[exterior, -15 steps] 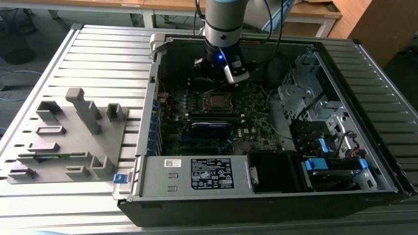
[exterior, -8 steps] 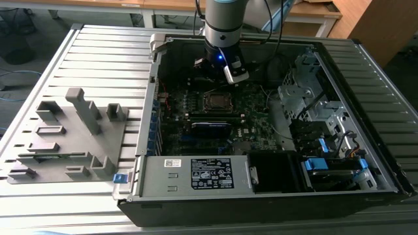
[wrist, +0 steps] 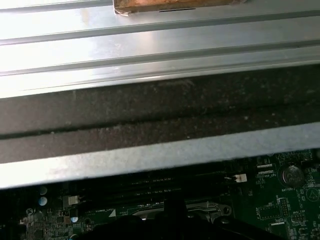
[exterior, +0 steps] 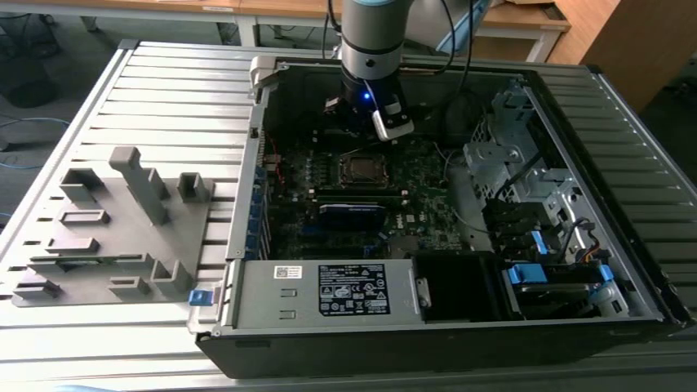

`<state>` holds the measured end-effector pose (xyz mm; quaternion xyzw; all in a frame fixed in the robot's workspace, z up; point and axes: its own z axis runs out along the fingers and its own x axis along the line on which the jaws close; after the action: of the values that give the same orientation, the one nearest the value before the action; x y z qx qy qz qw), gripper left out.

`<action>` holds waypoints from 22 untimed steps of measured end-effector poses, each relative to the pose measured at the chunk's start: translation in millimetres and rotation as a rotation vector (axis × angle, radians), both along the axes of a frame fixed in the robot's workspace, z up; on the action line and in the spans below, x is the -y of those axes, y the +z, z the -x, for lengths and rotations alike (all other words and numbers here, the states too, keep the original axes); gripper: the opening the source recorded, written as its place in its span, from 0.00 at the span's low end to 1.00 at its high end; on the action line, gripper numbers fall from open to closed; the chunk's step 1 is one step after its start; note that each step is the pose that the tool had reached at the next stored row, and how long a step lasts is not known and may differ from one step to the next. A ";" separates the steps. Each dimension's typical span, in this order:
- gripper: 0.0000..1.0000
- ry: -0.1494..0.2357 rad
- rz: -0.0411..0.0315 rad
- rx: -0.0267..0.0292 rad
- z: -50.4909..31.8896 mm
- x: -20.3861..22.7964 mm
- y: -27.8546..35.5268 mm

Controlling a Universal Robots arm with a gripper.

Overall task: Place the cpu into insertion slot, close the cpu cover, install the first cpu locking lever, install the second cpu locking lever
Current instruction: 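Install the first cpu locking lever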

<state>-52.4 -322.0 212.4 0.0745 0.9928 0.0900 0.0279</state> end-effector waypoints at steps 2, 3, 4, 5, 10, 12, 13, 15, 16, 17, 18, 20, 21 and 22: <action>0.11 -0.016 -0.0001 0.0022 0.0 0.0 -0.1; 0.11 -0.025 0.0000 0.0034 0.0 0.0 -0.1; 0.11 -0.035 0.0001 0.0047 0.0 0.0 -0.1; 0.11 -0.044 0.0000 0.0058 0.0 0.0 -0.2; 0.11 -0.080 0.0000 0.0118 0.0 0.0 -0.5; 0.11 -0.101 0.0001 0.0142 0.0 0.0 -0.6; 0.11 -0.113 0.0002 0.0152 0.0 0.1 -0.7; 0.11 -0.134 0.0001 0.0175 0.0 0.0 -0.8; 0.11 -0.139 0.0002 0.0180 0.0 0.0 -0.8; 0.11 -0.143 0.0002 0.0183 0.0 0.0 -0.8; 0.11 -0.148 0.0001 0.0184 0.0 0.0 -0.9; 0.11 -0.163 0.0002 0.0185 0.1 0.0 -0.9; 0.11 -0.174 0.0004 0.0184 0.1 -0.1 -0.9; 0.11 -0.182 0.0006 0.0184 0.1 -0.2 -0.9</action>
<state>-52.5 -321.8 211.5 0.1636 0.9816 0.0875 0.0451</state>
